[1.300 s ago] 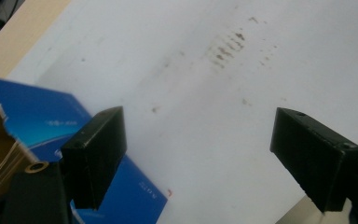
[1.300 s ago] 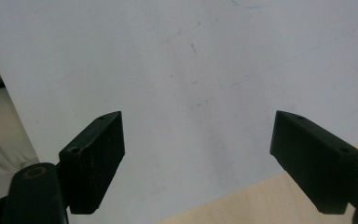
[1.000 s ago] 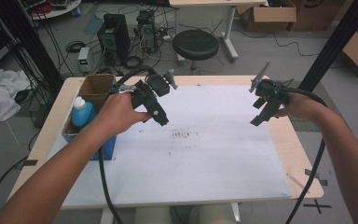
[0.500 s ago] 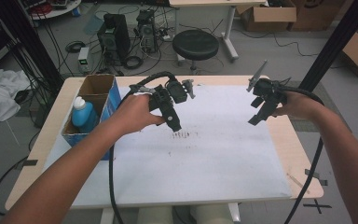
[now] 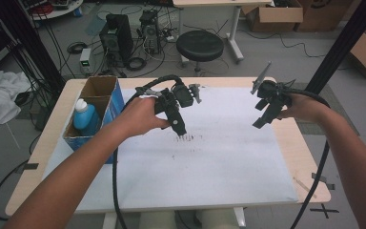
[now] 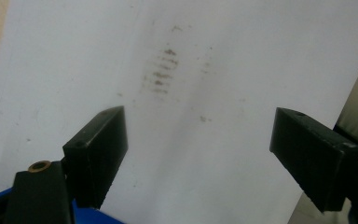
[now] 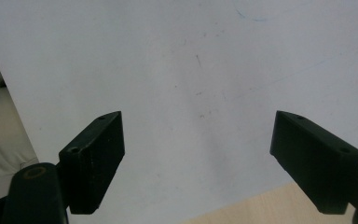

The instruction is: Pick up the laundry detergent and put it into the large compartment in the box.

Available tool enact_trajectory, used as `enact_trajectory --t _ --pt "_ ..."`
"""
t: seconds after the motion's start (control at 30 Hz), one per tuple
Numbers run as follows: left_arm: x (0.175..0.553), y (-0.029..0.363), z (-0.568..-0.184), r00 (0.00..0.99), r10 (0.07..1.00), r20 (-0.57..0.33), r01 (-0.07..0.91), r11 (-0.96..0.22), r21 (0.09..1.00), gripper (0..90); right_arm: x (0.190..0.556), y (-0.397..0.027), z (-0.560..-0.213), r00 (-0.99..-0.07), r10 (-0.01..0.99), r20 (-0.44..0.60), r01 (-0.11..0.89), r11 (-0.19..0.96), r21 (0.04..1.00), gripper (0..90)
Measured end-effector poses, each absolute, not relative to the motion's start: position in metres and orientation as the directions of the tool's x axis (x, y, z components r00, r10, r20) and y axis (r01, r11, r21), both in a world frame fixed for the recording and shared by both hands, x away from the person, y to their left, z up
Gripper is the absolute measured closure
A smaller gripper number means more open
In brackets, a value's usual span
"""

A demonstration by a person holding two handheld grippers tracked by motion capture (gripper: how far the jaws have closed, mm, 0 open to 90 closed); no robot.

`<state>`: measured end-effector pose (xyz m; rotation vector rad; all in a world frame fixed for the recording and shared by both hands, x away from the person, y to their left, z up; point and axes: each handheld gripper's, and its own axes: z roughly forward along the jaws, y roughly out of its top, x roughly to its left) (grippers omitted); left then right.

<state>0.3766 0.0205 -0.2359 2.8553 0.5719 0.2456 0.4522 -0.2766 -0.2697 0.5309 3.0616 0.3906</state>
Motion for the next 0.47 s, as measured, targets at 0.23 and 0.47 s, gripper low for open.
enact_trajectory --t 0.23,0.47 --pt "0.3768 0.0228 -0.2359 0.908 0.400 0.122 0.363 -0.899 0.246 19.8 0.4518 -0.2760 -0.2715 -0.942 0.332 0.038 0.331 0.911 0.247 17.4" --pt "0.3765 0.0235 -0.2367 0.914 0.388 0.115 0.354 -0.904 0.241 19.7 0.4519 -0.2762 -0.2729 -0.941 0.335 0.040 0.334 0.909 0.248 17.4"
